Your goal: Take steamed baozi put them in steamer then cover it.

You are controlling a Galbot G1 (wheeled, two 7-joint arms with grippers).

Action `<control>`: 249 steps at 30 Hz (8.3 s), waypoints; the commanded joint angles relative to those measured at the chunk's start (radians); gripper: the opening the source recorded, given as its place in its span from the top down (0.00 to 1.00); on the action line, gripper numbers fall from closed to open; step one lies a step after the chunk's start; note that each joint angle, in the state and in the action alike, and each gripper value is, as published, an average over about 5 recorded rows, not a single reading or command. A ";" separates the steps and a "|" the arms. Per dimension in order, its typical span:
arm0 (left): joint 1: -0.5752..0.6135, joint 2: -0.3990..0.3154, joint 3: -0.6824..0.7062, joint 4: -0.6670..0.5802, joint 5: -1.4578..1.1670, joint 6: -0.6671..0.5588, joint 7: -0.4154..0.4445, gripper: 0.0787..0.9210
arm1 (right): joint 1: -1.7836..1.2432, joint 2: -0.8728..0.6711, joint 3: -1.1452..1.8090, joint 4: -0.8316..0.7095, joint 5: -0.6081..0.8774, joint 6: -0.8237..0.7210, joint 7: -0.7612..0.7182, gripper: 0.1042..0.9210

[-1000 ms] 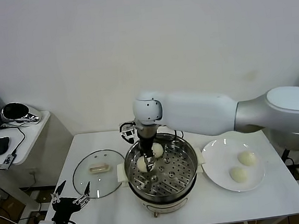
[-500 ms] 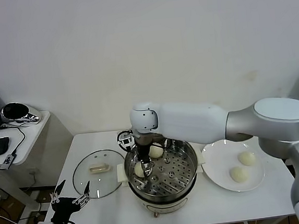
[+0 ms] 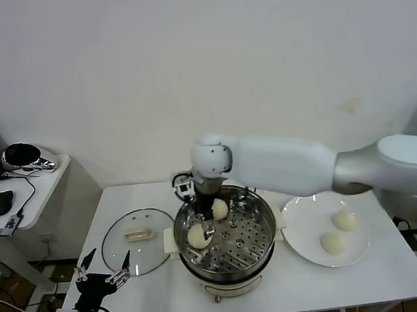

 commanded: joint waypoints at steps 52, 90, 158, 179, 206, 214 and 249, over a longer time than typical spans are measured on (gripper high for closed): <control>0.028 -0.005 0.026 0.064 0.012 0.040 0.022 0.12 | -0.720 -0.609 0.587 -0.017 -0.660 0.469 -0.104 0.12; 0.014 -0.005 0.028 0.106 0.012 0.039 0.021 0.12 | -0.762 -0.524 0.604 -0.094 -0.740 0.480 -0.087 0.13; 0.018 -0.060 -0.054 0.032 0.024 0.100 -0.069 0.12 | -0.039 -0.002 -0.021 0.198 -0.507 1.308 -0.181 0.43; 0.013 -0.057 -0.055 0.043 0.018 0.099 -0.069 0.12 | -0.097 0.003 -0.027 0.214 -0.497 1.258 -0.205 0.43; 0.011 -0.043 -0.035 0.033 0.002 0.100 -0.046 0.12 | 0.070 -0.443 0.137 0.275 -0.159 0.699 -0.145 0.12; 0.002 -0.033 -0.013 0.033 -0.030 0.099 -0.028 0.12 | -0.025 -0.678 0.169 0.182 -0.187 0.378 -0.173 0.12; 0.033 -0.041 0.002 0.057 -0.039 0.097 -0.020 0.12 | -0.657 -0.486 0.711 -0.433 -0.732 0.697 -0.122 0.12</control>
